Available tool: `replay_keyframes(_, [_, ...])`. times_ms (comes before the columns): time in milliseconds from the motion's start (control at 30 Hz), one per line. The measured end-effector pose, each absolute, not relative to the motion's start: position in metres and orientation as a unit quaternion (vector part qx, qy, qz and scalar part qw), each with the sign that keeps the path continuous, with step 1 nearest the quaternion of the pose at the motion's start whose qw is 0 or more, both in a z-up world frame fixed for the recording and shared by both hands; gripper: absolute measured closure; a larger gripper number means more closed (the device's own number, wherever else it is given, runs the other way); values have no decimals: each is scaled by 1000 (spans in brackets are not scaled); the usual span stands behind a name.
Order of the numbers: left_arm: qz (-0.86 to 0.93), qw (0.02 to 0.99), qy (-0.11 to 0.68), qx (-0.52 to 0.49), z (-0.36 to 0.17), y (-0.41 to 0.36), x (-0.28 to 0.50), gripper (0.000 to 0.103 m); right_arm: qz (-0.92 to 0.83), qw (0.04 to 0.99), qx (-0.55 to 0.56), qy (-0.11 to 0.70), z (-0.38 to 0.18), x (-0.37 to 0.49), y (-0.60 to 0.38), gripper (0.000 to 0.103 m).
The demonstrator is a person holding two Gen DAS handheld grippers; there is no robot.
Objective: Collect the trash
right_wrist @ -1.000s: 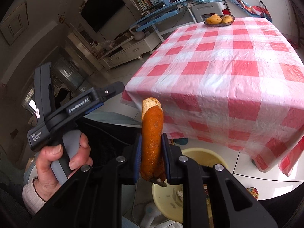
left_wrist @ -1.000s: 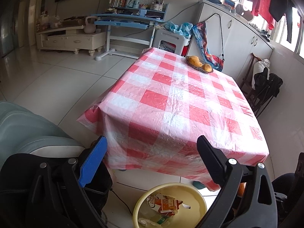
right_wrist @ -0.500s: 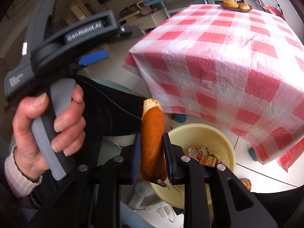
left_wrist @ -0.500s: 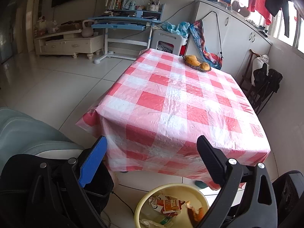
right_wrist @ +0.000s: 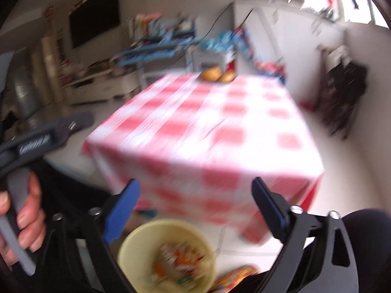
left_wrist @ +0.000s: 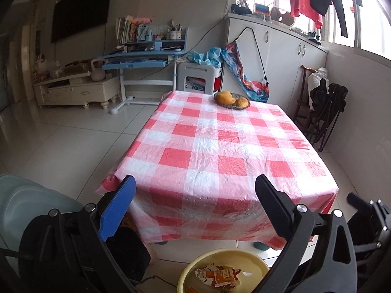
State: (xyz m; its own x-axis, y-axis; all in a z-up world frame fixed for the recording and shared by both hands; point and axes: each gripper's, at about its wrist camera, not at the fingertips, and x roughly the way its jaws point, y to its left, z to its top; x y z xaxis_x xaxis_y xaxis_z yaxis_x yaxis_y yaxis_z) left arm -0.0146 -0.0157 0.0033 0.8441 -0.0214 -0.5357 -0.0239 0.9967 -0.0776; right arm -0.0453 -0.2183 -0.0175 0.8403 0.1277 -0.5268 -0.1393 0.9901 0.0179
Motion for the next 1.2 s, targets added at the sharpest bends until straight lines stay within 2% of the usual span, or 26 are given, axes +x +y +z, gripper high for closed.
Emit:
replay_keyframes(100, [-1, 965, 258, -44, 14, -11, -19, 8, 35, 977, -49, 205, 2, -59, -219, 8])
replay_keyframes(167, [-2, 966, 252, -55, 19, -4, -20, 8, 26, 980, -60, 189, 9, -61, -221, 8])
replay_keyframes(400, [-18, 965, 251, -80, 40, 6, -17, 7, 33, 972, -20, 231, 17, -41, -239, 8])
replay_keyframes(633, [-29, 959, 267, -88, 44, 8, -7, 7, 7, 967, -54, 249, 11, -22, -234, 8])
replay_keyframes(767, [-27, 959, 269, -89, 47, 11, 1, 7, -18, 966, -89, 242, 12, -18, -241, 8])
replay_keyframes(967, [-19, 957, 279, -80, 34, 7, 2, 7, -43, 970, -39, 237, 4, -24, -258, 8])
replay_keyframes(1200, [-14, 962, 274, -12, 19, -16, -4, 7, -14, 983, -15, 180, 25, -38, -244, 8])
